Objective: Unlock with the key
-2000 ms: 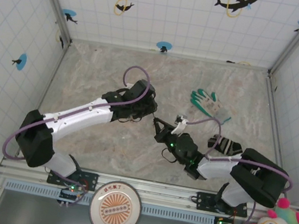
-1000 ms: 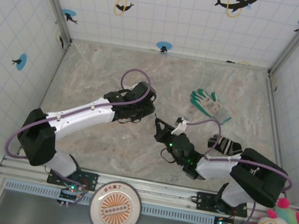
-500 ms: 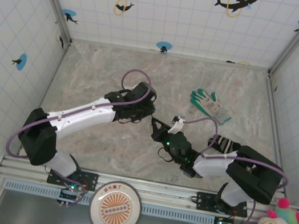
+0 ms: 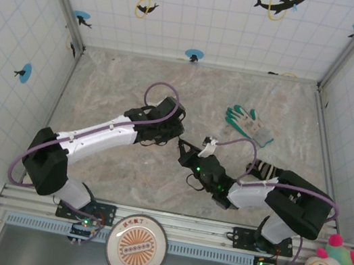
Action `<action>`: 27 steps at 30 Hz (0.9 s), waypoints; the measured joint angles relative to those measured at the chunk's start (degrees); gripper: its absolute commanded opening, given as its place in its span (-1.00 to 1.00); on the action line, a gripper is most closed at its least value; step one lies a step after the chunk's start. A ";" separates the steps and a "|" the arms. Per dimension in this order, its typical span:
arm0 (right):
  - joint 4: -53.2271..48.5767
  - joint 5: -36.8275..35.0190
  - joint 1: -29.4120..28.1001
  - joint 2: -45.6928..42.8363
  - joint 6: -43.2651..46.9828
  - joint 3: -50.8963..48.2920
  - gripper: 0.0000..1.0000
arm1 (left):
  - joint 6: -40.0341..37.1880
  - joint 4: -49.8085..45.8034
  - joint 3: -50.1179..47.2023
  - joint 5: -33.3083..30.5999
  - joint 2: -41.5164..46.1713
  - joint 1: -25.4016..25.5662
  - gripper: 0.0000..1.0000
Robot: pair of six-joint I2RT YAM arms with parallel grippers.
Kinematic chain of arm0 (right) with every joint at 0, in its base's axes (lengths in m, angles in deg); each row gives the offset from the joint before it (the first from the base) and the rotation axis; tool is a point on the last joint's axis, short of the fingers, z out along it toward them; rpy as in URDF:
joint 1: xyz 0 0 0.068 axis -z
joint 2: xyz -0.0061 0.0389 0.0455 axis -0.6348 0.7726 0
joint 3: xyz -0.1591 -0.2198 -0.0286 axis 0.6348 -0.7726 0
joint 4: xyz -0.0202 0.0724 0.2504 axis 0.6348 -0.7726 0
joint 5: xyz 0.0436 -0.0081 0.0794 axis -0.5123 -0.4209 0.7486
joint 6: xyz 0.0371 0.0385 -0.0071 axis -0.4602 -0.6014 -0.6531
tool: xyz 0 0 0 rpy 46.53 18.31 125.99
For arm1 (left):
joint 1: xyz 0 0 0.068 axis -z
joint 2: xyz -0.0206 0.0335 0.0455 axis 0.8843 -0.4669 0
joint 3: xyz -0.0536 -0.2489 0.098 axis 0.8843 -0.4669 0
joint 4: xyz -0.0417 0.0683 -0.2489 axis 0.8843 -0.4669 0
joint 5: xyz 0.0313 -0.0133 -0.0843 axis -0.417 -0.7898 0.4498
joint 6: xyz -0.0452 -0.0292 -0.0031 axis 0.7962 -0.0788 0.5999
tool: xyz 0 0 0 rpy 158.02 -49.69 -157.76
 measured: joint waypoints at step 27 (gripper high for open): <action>1.88 1.25 0.81 1.27 -1.79 0.00 -1.00 | -0.02 0.44 0.00 0.44 -0.02 -0.31 -0.73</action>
